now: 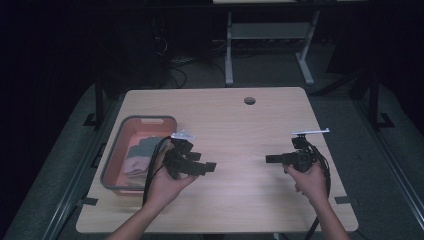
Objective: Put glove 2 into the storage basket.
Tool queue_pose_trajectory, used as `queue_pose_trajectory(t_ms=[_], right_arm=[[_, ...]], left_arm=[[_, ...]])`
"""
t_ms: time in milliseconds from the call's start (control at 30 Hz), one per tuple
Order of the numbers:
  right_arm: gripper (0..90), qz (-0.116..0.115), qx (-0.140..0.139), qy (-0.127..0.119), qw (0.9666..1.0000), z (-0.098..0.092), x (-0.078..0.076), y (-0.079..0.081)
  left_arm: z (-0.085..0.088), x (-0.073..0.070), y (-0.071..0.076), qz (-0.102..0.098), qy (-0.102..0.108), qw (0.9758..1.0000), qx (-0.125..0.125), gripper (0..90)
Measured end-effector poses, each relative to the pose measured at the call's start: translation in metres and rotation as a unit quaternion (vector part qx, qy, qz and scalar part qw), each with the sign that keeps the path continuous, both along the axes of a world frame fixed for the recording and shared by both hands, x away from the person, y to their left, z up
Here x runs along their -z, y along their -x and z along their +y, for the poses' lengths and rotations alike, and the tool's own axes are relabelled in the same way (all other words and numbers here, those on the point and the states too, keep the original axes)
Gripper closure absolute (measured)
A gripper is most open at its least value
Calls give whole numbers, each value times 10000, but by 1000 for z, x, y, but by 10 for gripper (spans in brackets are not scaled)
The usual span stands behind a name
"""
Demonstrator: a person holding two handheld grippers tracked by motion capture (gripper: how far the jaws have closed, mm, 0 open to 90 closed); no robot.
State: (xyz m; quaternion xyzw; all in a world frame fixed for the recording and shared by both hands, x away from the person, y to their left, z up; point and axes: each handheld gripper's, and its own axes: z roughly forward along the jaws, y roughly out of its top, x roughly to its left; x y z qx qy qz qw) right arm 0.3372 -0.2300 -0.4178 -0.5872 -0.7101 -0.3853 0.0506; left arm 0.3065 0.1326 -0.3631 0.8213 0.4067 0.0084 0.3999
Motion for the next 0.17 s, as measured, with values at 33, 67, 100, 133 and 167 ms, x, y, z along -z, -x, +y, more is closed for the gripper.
queue_pose_trajectory(t_ms=[33, 67, 100, 133, 167], right_arm=[[456, -18, -5, -2, 10000, 0, 0, 2], [452, -28, -12, 6, 10000, -1, 1, 4], [449, -46, -6, 1, 10000, -1, 2, 7], [448, -63, -6, 1, 10000, -1, 2, 9], [438, -109, -37, 33, 9999, -1, 3, 13]], left_arm=[[-2, 0, 4, -33, -24, 10000, 36, 283], [-2, 0, 6, -47, -26, 10000, 60, 281], [-2, 0, 7, -75, -34, 9999, 87, 281], [-4, 1, 10, -111, -15, 9999, 84, 279], [-4, 1, 12, -156, -25, 9998, 135, 279]])
